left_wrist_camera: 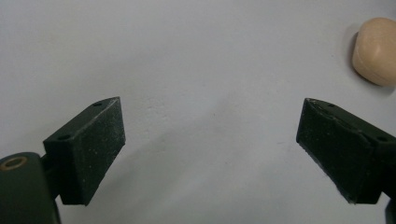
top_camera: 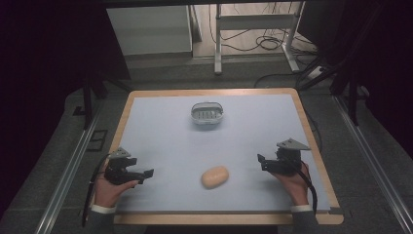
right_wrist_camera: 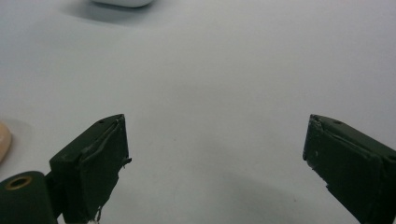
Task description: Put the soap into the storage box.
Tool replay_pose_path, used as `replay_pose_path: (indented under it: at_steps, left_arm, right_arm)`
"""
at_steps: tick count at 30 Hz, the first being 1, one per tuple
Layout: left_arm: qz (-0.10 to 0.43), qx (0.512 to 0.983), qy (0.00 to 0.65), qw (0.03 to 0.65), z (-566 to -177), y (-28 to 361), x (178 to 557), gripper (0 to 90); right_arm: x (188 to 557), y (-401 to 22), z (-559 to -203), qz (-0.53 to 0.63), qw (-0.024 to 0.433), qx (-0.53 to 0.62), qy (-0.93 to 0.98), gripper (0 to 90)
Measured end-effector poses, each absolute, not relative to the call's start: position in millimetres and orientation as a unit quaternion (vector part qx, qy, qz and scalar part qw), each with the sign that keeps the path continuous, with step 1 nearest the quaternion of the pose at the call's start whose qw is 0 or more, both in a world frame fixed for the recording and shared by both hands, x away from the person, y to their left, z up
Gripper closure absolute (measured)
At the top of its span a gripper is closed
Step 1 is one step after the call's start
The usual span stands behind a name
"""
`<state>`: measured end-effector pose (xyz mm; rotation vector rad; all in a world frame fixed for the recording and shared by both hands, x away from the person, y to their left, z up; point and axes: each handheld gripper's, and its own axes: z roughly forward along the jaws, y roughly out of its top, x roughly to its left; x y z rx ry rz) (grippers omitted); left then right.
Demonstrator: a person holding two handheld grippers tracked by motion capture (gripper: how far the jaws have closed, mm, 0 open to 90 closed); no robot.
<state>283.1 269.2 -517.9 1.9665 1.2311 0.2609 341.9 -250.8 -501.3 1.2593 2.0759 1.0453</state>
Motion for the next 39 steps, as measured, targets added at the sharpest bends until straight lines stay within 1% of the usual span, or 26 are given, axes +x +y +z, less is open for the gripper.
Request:
replay_pose_path:
  at_steps: [2, 3, 5, 9, 12, 13, 15, 19, 20, 21, 27, 29, 32, 35, 39]
  left_arm:
    - [0.104, 0.776, 0.482, 0.392, -518, 268, 284, 8.3]
    - [0.104, 0.78, 0.477, 0.392, -518, 268, 284, 8.3]
    - [0.107, 0.783, 0.472, 0.39, -519, 266, 284, 8.3]
    - [0.116, 0.787, 0.476, 0.376, -520, 264, 284, 8.4]
    - [0.121, 0.788, 0.475, 0.373, -519, 264, 281, 9.1]
    - [0.124, 0.787, 0.477, 0.371, -519, 264, 280, 9.3]
    - [0.129, 0.787, 0.481, 0.364, -519, 263, 278, 9.3]
    - [0.136, 0.786, 0.487, 0.356, -518, 259, 276, 9.0]
    - [0.139, 0.786, 0.489, 0.351, -518, 258, 276, 9.0]
    - [0.14, 0.786, 0.493, 0.345, -518, 256, 277, 9.1]
    - [0.141, 0.782, 0.497, 0.348, -510, 249, 286, 10.8]
    - [0.138, 0.783, 0.497, 0.348, -507, 247, 288, 13.1]
    - [0.134, 0.783, 0.494, 0.353, -505, 245, 291, 13.1]
    - [0.134, 0.788, 0.484, 0.356, -505, 242, 292, 14.2]
    - [0.143, 0.806, 0.46, 0.342, -504, 236, 293, 14.7]
  right_arm:
    - [342, -252, -502, 0.378, 0.246, 0.459, 0.766, 6.7]
    - [342, -253, -506, 0.374, 0.234, 0.455, 0.773, 6.6]
    - [341, -254, -507, 0.373, 0.231, 0.453, 0.776, 6.7]
    - [339, -259, -510, 0.365, 0.243, 0.441, 0.783, 7.1]
    - [337, -263, -509, 0.374, 0.236, 0.438, 0.783, 8.5]
    - [336, -263, -509, 0.375, 0.237, 0.434, 0.784, 9.7]
    - [334, -263, -506, 0.377, 0.256, 0.43, 0.779, 12.5]
    - [332, -261, -502, 0.394, 0.266, 0.419, 0.773, 15.1]
    - [331, -261, -501, 0.401, 0.263, 0.417, 0.772, 15.1]
    - [332, -263, -500, 0.409, 0.248, 0.418, 0.772, 15.1]
    - [336, -269, -503, 0.408, 0.235, 0.423, 0.774, 15.2]
    - [337, -271, -502, 0.405, 0.23, 0.427, 0.775, 15.2]
    - [335, -274, -502, 0.403, 0.223, 0.43, 0.776, 15.1]
    - [331, -278, -501, 0.399, 0.228, 0.437, 0.773, 15.1]
    - [327, -281, -500, 0.401, 0.237, 0.44, 0.768, 15.1]
